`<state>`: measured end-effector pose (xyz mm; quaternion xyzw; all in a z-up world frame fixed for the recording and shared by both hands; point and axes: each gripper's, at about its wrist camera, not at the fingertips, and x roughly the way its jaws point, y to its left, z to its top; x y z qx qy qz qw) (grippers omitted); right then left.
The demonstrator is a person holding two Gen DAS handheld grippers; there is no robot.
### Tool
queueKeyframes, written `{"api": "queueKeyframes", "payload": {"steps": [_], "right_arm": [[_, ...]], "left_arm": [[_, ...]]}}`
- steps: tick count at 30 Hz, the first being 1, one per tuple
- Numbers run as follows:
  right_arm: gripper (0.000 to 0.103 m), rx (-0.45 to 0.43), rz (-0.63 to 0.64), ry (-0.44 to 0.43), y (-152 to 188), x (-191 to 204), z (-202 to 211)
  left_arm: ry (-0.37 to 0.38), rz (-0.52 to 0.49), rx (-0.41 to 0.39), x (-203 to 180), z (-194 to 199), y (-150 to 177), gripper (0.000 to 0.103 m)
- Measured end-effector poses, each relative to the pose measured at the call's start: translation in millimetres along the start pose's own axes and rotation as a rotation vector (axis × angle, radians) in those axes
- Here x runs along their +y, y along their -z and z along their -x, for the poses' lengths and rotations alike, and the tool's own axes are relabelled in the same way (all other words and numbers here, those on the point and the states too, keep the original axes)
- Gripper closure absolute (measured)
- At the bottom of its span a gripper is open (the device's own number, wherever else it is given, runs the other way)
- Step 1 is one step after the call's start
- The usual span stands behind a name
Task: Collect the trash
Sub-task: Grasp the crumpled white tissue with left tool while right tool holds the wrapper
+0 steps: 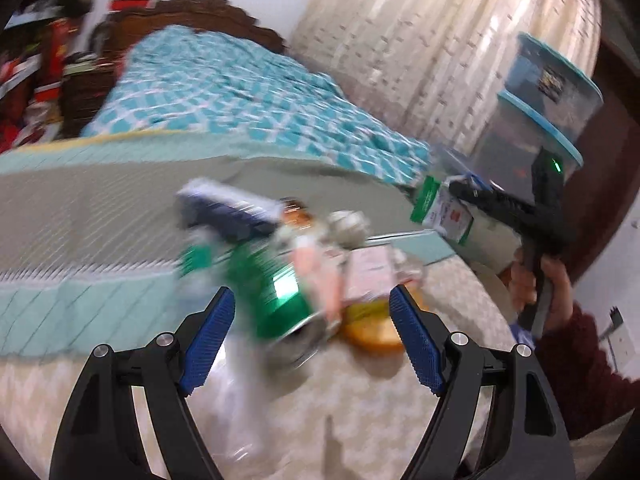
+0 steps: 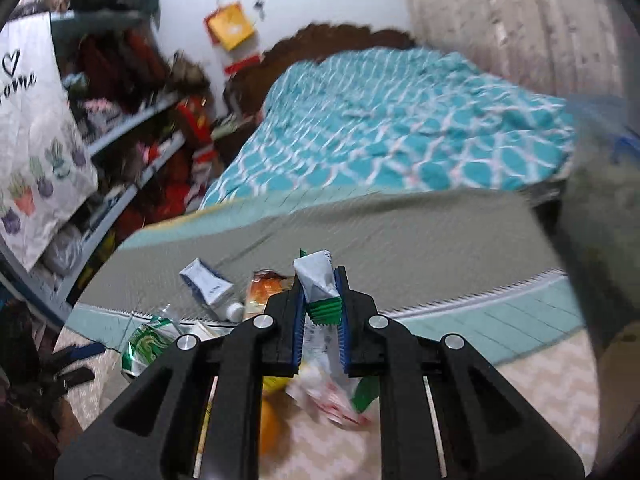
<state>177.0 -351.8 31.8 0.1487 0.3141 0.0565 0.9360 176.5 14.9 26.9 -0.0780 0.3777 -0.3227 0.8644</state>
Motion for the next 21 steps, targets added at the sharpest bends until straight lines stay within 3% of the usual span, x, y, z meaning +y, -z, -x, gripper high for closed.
{"api": "queueKeyframes", "payload": {"steps": [4,8,12,16,17,18,19,21], "right_arm": [[0.087,-0.012,-0.086,-0.003,30,-39,26],[0.087,-0.024,-0.123,0.044,64,-72,53],[0.087,-0.041,-0.135,0.120,90,-104,79],[0.087,-0.072,-0.168,0.192,107,-142,112],[0.087,-0.083,-0.178,0.207,110,-152,120],[0.087,-0.093,-0.189,0.220,112,-161,127],[0.087,-0.102,-0.198,0.231,113,-168,132],[0.087,-0.128,-0.221,0.264,118,-185,144]], "left_arm": [[0.025,-0.063,0.144,-44,-72,-53,0.027],[-0.033,-0.096,0.337,-73,-173,-90,0.027],[-0.081,-0.038,0.466,-73,-245,-102,0.027],[-0.220,-0.063,0.560,-69,-283,-87,0.029],[-0.240,-0.071,0.548,-70,-284,-86,0.033],[-0.249,-0.094,0.538,-72,-284,-86,0.056],[-0.234,-0.100,0.546,-74,-285,-87,0.066],[-0.217,-0.062,0.548,-79,-284,-95,0.070]]}}
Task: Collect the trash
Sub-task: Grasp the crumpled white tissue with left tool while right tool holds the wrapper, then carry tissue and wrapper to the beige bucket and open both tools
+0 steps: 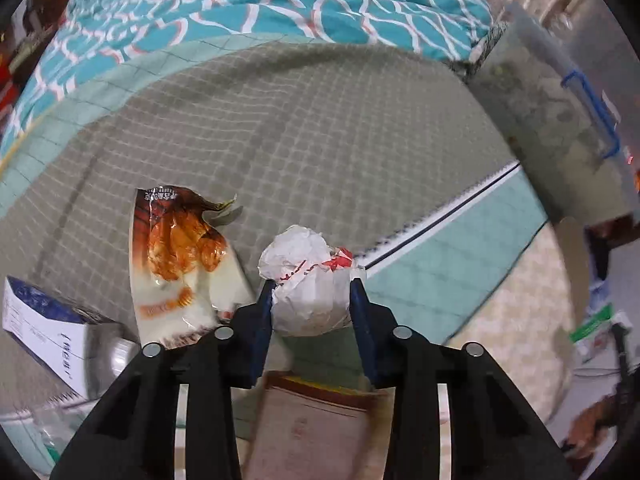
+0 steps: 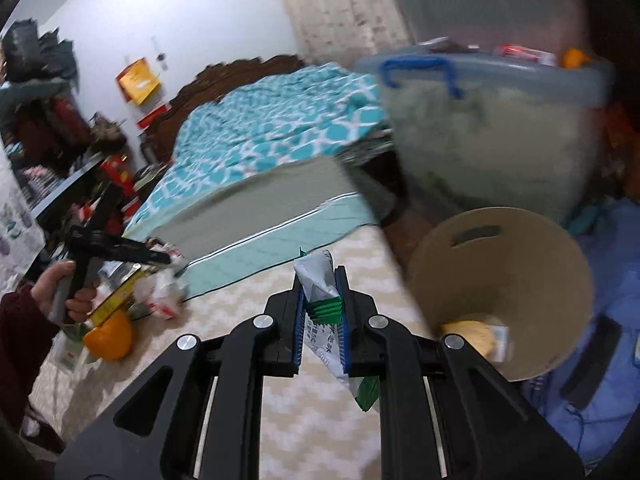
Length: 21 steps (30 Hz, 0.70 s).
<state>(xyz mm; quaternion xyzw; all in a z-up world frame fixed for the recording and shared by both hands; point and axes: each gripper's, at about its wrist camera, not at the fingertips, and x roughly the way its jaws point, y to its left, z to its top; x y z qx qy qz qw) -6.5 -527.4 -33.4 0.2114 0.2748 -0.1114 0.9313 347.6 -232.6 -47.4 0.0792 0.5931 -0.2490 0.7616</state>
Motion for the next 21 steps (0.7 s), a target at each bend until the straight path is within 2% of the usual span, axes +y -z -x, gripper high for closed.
{"api": "queueKeyframes", "payload": {"steps": [3,6,8,14,19,20,21], "right_arm": [[0.087,-0.050,-0.084,0.046,-4,-35,7],[0.087,-0.096,-0.183,0.107,-3,-72,15],[0.087,-0.102,-0.240,0.139,0,-95,18],[0.087,-0.072,-0.304,0.170,7,-131,11],[0.084,-0.065,-0.329,0.154,6,-138,8],[0.075,-0.066,-0.346,0.150,5,-142,8],[0.049,-0.077,-0.362,0.146,6,-145,10]], "left_arm": [[-0.004,-0.037,-0.059,-24,22,-10,0.070],[0.090,-0.088,-0.098,-63,41,-15,0.070],[0.165,-0.164,-0.113,-109,49,-13,0.070],[0.362,-0.354,-0.057,-247,21,7,0.069],[0.427,-0.432,0.012,-327,-13,32,0.064],[0.427,-0.435,0.019,-339,-20,37,0.057],[0.420,-0.435,0.021,-347,-28,37,0.041]]}}
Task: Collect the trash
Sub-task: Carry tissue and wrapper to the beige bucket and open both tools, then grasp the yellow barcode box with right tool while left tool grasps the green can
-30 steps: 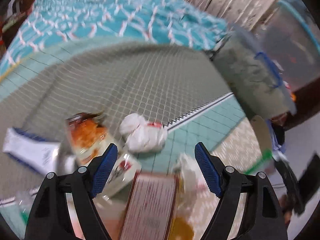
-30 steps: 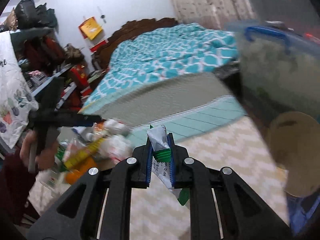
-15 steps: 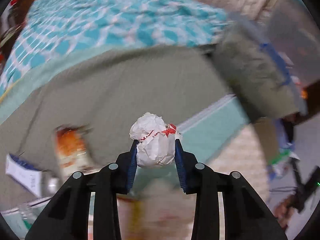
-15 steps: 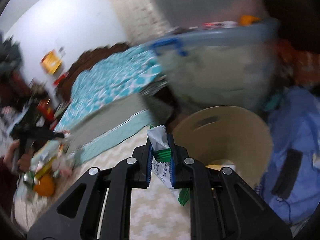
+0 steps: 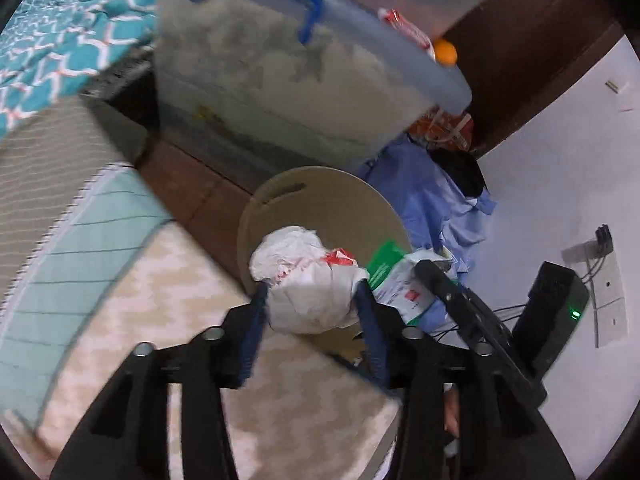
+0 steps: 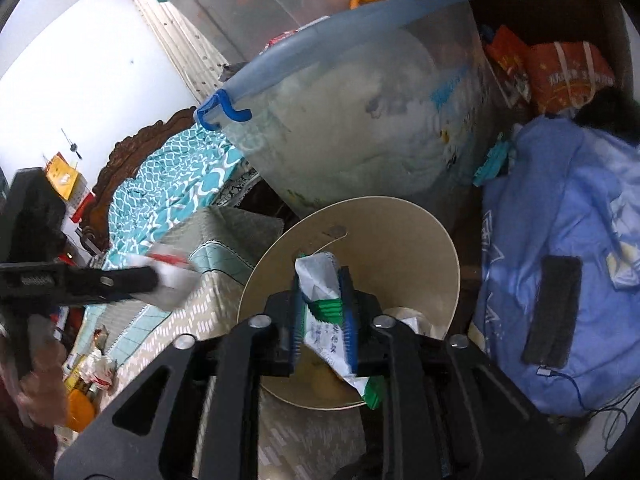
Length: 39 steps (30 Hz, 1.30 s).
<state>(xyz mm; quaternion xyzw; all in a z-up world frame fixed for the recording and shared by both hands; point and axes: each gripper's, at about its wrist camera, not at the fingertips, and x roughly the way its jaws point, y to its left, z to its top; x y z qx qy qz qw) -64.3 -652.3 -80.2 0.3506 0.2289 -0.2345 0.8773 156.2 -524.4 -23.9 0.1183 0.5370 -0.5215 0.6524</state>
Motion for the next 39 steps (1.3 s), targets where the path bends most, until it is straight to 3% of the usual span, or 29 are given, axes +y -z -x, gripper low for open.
{"api": "queueKeyframes", "payload": {"steps": [2,7,13,18,21,26,32,36,39], "right_arm": [[0.020,-0.053,-0.023,-0.005,0,-1,8],[0.022,-0.126,-0.020,0.001,-3,4,25],[0.025,-0.120,0.026,-0.060,8,36,30],[0.041,0.002,0.114,-0.144,33,88,9],[0.046,0.073,0.183,-0.198,54,126,-4],[0.044,0.223,0.340,-0.302,99,202,-29],[0.034,0.372,0.526,-0.384,162,288,-51],[0.034,0.476,0.528,-0.492,189,328,-54],[0.034,0.526,0.506,-0.522,198,348,-59]], "left_arm": [[-0.020,0.004,-0.018,-4,-12,-3,0.029],[0.017,0.025,-0.018,-3,-13,4,0.029],[0.070,-0.028,-0.118,-1,47,50,0.029],[0.001,-0.075,-0.171,17,97,125,0.029],[-0.068,-0.064,-0.213,38,129,166,0.029],[-0.187,0.034,-0.319,86,195,217,0.029],[-0.261,0.276,-0.457,162,274,275,0.029],[-0.305,0.353,-0.520,189,312,312,0.030],[-0.326,0.381,-0.560,200,333,335,0.030]]}}
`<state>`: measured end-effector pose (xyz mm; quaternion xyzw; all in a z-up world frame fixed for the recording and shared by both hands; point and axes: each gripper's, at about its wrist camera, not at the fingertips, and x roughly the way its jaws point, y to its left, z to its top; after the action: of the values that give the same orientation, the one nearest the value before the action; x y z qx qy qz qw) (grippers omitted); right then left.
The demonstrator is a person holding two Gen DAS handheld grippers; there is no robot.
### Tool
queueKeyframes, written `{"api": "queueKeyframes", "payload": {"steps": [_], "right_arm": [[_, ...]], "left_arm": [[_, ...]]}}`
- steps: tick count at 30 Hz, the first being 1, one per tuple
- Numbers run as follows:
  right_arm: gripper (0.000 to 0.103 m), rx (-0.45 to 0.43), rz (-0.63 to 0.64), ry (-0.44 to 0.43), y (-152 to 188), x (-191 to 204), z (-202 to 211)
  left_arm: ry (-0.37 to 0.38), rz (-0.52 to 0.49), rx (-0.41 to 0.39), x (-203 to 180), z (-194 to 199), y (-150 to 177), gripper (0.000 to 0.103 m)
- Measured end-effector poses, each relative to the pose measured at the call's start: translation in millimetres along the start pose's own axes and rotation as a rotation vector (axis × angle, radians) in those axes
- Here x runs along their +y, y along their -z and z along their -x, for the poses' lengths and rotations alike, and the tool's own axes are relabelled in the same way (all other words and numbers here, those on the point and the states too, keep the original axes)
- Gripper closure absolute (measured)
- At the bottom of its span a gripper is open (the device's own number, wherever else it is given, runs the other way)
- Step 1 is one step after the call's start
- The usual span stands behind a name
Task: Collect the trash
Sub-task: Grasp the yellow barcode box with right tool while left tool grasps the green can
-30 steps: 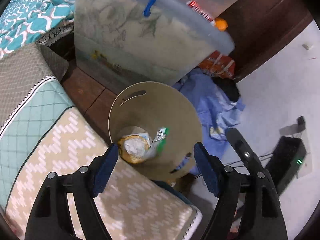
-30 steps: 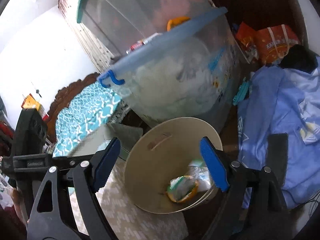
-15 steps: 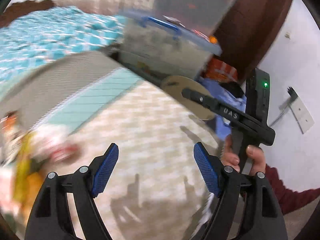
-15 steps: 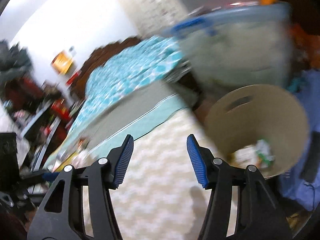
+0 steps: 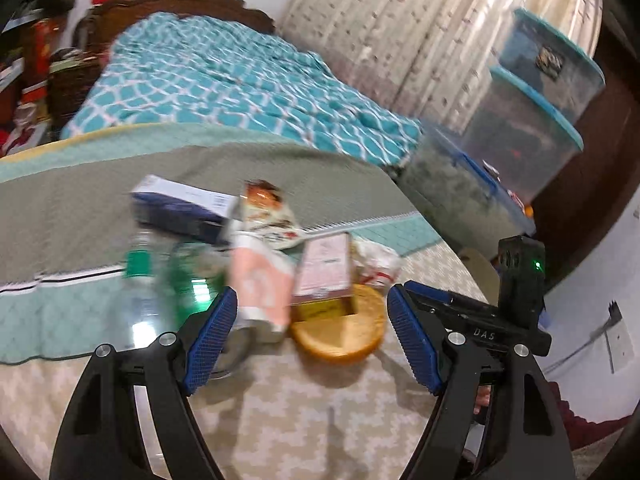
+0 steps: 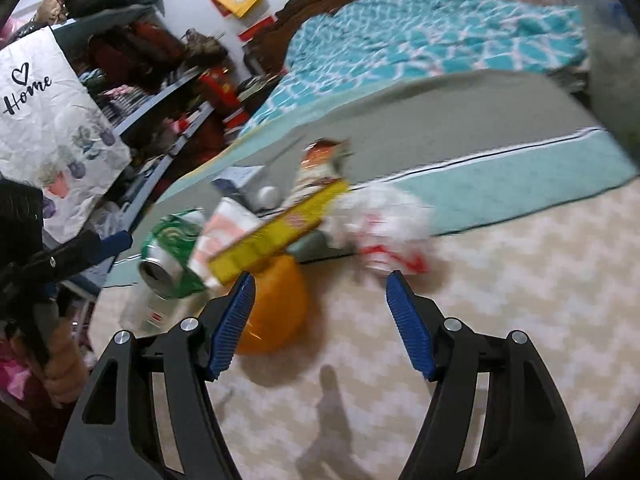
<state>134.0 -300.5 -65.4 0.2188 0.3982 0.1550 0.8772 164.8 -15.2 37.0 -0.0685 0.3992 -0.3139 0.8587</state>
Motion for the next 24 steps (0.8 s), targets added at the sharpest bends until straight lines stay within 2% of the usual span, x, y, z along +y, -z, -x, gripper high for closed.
{"api": "queueKeyframes", "payload": {"steps": [3,10,11,14,19,23,24], "right_arm": [[0.030,0.036,-0.078,-0.045,-12,5,-18],[0.025,0.108,-0.133,-0.015,-39,16,-65],[0.026,0.115,-0.142,-0.012,-40,15,-69],[0.067,0.128,-0.138,-0.022,-38,22,-76],[0.073,0.076,-0.085,-0.011,-30,37,-62],[0.075,-0.024,-0.033,0.012,-29,48,-29],[0.075,-0.052,-0.022,0.019,-28,50,-19]], "left_arm": [[-0.003,0.031,-0.030,19,17,2,0.030],[-0.006,0.067,-0.040,43,30,13,0.029],[-0.010,0.074,-0.035,47,31,15,0.029],[-0.016,0.088,-0.031,53,32,19,0.029],[-0.062,0.066,0.017,51,13,17,0.029],[-0.074,0.014,0.048,36,-8,10,0.029],[-0.111,-0.010,0.063,29,-18,8,0.027]]}}
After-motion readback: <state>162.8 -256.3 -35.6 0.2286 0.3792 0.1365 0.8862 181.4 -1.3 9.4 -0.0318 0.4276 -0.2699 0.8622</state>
